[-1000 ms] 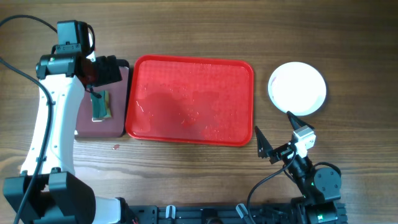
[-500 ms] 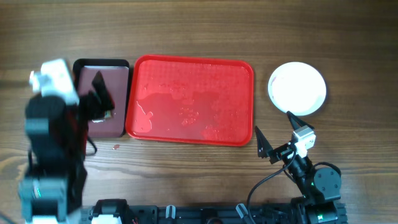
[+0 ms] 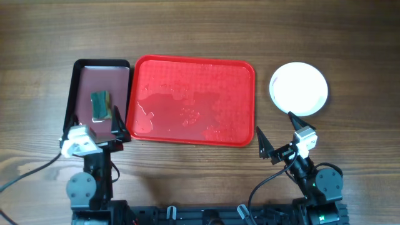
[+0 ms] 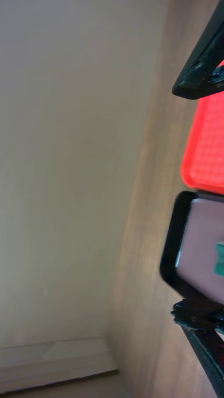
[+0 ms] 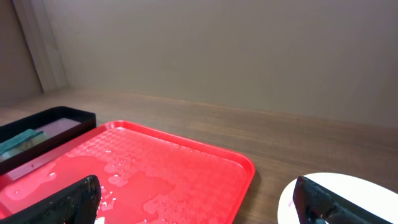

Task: Clean dirty plates on tray and stack at the side

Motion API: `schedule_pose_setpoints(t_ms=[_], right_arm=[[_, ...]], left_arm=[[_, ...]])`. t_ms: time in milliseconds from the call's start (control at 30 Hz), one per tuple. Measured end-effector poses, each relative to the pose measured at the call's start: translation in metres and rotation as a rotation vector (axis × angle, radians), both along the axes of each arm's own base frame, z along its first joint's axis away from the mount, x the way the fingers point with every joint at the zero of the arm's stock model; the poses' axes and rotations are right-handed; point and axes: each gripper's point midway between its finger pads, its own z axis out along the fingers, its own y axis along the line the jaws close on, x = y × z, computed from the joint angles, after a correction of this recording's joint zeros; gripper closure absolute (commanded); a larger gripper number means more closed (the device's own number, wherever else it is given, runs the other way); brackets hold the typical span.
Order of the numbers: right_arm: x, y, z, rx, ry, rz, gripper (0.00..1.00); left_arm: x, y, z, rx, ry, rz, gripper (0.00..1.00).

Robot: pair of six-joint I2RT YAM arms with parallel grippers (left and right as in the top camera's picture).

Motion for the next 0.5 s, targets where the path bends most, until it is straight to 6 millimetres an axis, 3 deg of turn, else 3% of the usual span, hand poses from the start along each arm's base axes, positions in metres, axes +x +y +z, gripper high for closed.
schedule_pose_setpoints(t_ms=[167,300,433,500], right_arm=[[0.000,0.000,0.000,0.000,0.000,0.000,0.00],[0.000,0.000,0.000,0.000,0.000,0.000,0.00],[0.000,0.000,0.000,0.000,0.000,0.000,0.00],[0.000,0.000,0.000,0.000,0.000,0.000,0.00]], left_arm=[[0.001,-0.002,-0.031,0.001,0.000,-0.014,0.00],[0.002,-0.003,-0.041,0.001,0.016,-0.019,0.00],[0.004,-0.005,-0.070,0.000,0.113,-0.031,0.00],[0.004,-0.006,-0.071,0.000,0.116,-0.038,0.00]])
